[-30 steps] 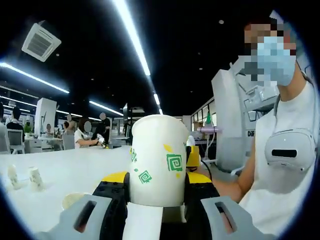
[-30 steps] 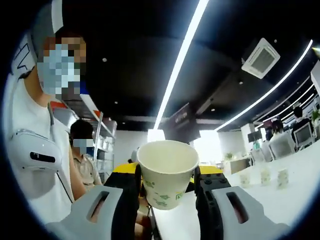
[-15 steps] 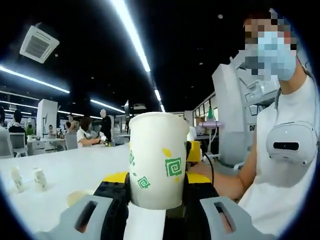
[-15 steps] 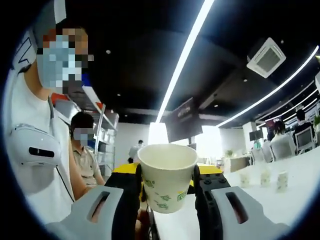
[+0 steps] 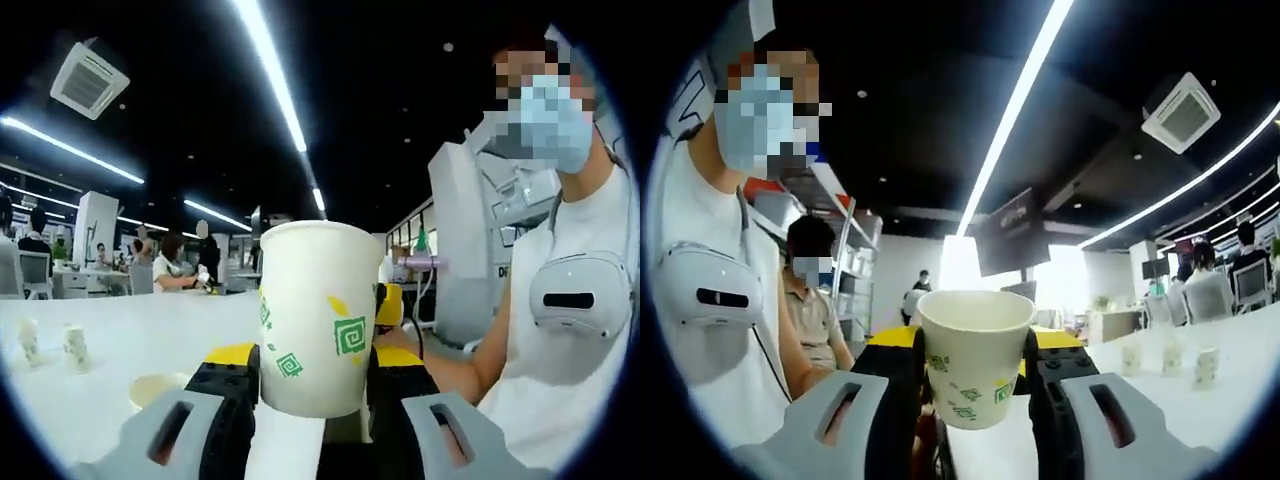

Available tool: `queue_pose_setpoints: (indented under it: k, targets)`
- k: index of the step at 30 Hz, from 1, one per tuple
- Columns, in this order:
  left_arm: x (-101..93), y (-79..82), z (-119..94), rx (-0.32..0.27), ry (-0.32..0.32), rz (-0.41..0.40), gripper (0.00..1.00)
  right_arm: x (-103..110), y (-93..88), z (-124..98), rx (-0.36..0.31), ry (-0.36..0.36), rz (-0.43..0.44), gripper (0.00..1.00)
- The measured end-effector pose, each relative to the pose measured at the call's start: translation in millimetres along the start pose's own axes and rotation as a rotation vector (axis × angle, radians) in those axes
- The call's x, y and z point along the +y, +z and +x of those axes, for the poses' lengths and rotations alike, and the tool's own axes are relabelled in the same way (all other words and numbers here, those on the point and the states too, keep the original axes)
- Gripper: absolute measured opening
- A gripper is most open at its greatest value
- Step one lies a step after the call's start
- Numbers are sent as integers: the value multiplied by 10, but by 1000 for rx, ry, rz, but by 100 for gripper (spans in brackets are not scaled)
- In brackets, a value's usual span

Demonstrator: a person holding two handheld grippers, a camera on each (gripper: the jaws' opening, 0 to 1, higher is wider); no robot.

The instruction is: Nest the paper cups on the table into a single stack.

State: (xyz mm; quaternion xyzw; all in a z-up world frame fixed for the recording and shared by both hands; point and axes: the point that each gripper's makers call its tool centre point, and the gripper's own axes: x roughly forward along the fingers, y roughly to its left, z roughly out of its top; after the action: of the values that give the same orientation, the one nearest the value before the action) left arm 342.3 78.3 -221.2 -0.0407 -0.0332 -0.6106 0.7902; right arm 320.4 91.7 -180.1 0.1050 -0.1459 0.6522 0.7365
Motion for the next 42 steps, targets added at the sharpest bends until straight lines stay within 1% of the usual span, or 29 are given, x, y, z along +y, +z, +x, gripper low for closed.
queue_pose_setpoints:
  k: [2,4,9,11,14,17,21,25,27,30,36,42]
  targets:
    - [60,7,-33,-6,31,-7,54,-12,25,-4,-7,1,5,42]
    - [133,11,-79,-12,75,-13,56,-51,44,-13,-5,-7,0,42]
    - [246,-36,-192,6,174,3,56,-185,122,-43,3,-27,-9,42]
    - [280,-58,-249,14,216,15,55,-291,158,-54,17,-47,-23,42]
    - [276,-75,-304,14,240,27,54,-417,210,-51,31,-62,-36,42]
    - [259,-79,-352,4,259,25,52,-608,243,-34,62,-83,-57,42]
    - [231,-88,-407,-3,282,30,50,-844,249,-4,91,-103,-59,42]
    - [196,-102,-426,-24,275,38,46,-988,153,39,127,-109,-46,42]
    - [204,-140,-421,-21,277,14,46,-1038,52,66,154,-110,-41,42]
    - [212,-179,-427,-14,286,13,46,-1088,-113,110,199,-108,-37,42]
    - [213,-216,-442,-14,293,6,46,-1136,-301,176,270,-112,-69,43]
    - [231,-239,-466,-17,299,-3,45,-1124,-505,200,334,-113,-108,43]
